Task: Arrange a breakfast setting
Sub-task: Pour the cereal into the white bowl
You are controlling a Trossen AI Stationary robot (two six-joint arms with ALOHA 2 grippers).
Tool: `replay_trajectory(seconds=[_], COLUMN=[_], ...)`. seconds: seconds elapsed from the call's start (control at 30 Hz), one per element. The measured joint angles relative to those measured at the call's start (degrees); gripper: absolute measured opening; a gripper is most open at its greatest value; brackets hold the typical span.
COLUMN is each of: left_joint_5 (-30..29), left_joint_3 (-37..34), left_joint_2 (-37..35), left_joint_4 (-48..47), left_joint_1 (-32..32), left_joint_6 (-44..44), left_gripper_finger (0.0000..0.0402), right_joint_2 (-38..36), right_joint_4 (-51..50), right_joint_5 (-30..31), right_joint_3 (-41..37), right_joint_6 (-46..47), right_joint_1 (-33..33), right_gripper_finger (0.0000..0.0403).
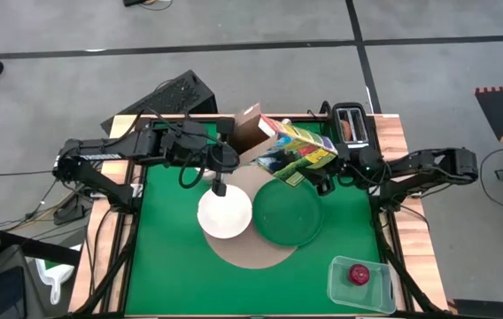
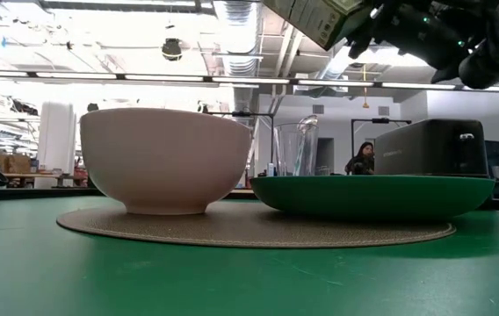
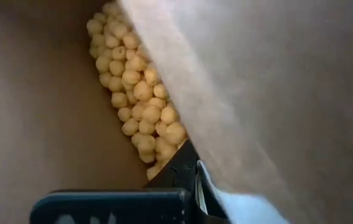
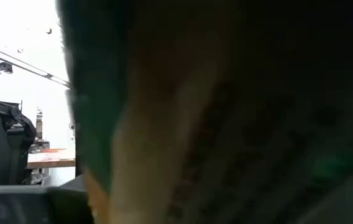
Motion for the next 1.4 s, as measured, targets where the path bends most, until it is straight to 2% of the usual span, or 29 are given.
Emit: replay_trajectory(seconds=[0.07, 0.17, 0.33, 0.57, 0.8, 1.07, 1.4], left_joint_5=[0.0, 0.0, -1.5, -2.4, -6.6, -9.8, -11.7], left_joint_3=[0.0, 0.0, 2.0, 9.0, 10.0, 4.3, -17.0], left_joint_2=[0.0, 0.0, 0.2, -0.5, -6.6, -16.9, -29.1], left_joint_4=[0.0, -0.3, -3.9, -17.5, -25.7, -25.8, -12.9], left_joint_1=[0.0, 0.0, 0.0, 0.0, -0.2, -0.2, -0.2], left_joint_6=[-1.4, -4.1, -8.4, -16.4, -21.5, -25.6, -30.1], left_gripper_finger=[0.0000, 0.0013, 0.0078, 0.0164, 0.0180, 0.0180, 0.0181], right_joint_2=[0.0, 0.0, 0.0, 0.0, -3.2, -13.9, -24.0], right_joint_4=[-0.2, -0.5, -1.0, -1.8, -7.6, -23.5, -42.9], right_joint_5=[-0.2, -0.2, -0.2, 0.0, 0.6, 0.1, -0.4], right_joint_3=[0.0, 0.0, 0.1, 0.1, 0.1, 0.1, 0.0], right_joint_6=[-0.1, -0.2, -0.5, -1.2, -2.1, -2.3, -2.2], right_joint_1=[-0.2, -0.5, -0.6, -0.6, -0.6, -0.4, 3.5], right_gripper_finger=[0.0258, 0.0252, 0.0251, 0.0250, 0.0250, 0.0249, 0.0249])
